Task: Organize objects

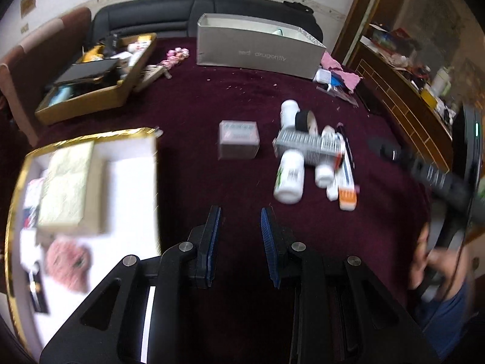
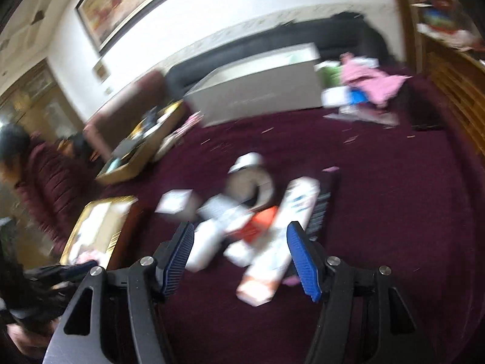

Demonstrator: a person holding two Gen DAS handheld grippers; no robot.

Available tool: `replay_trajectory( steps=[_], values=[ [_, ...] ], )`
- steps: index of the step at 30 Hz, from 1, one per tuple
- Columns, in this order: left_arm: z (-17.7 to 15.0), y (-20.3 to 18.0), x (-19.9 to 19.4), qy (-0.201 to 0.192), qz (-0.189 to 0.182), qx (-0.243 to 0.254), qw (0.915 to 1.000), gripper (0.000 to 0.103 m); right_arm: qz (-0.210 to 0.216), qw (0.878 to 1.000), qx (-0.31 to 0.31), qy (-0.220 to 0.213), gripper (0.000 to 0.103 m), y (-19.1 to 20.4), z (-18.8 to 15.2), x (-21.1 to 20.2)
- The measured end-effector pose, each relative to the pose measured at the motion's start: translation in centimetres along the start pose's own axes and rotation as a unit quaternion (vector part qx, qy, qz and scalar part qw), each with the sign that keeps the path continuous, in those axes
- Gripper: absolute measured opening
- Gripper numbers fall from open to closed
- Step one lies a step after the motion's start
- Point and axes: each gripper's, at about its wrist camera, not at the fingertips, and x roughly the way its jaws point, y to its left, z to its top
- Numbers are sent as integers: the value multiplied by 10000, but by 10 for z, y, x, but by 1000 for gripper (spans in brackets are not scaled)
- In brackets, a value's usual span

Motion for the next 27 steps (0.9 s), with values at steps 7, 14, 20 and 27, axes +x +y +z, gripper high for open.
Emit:
replay_trajectory(
  steps=[7, 14, 20, 27],
  values=[
    [61, -12, 53, 291, 146, -253, 9991, 53, 304, 9939, 1007, 319, 64, -61, -1, 14],
    [84, -16, 91, 543, 608, -263, 9963, 53, 484, 9923, 1108, 287, 64, -62, 2, 10],
    [92, -2, 115, 676, 914, -456, 9925, 59, 513, 9915, 1159, 276, 64, -63, 1, 7],
    [85, 8, 120, 571, 968, -554, 9921, 48, 411, 9924, 1126, 268, 65, -64, 1, 9]
  ],
)
